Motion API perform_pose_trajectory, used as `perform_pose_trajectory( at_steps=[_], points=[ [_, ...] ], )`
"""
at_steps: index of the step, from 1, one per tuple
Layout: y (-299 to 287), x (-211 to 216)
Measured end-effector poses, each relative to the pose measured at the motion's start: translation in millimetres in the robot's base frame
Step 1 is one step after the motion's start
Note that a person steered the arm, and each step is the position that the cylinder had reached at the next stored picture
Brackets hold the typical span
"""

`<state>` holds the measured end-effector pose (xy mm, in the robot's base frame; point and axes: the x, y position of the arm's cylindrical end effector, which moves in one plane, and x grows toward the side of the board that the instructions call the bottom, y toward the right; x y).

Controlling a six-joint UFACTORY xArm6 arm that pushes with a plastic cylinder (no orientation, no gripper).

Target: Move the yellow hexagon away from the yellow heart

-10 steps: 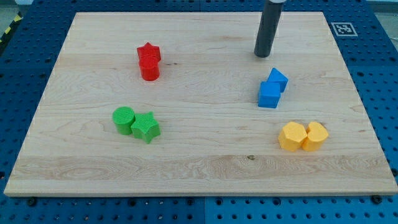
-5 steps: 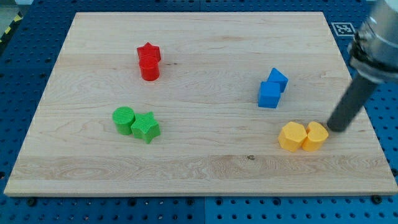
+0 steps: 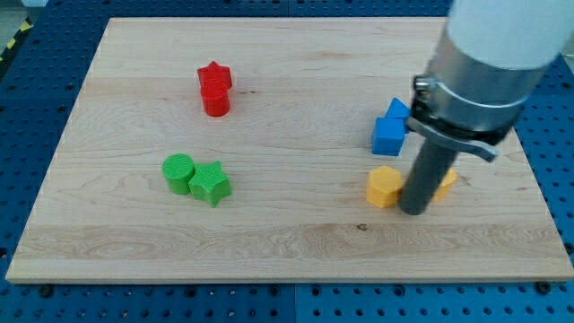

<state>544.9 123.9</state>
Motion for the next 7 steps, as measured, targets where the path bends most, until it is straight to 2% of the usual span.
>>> perform_pose_trajectory(
  at_steps=[2, 5, 7],
  points=[
    [-60, -21],
    [-41, -32],
    [-72, -56]
  ],
)
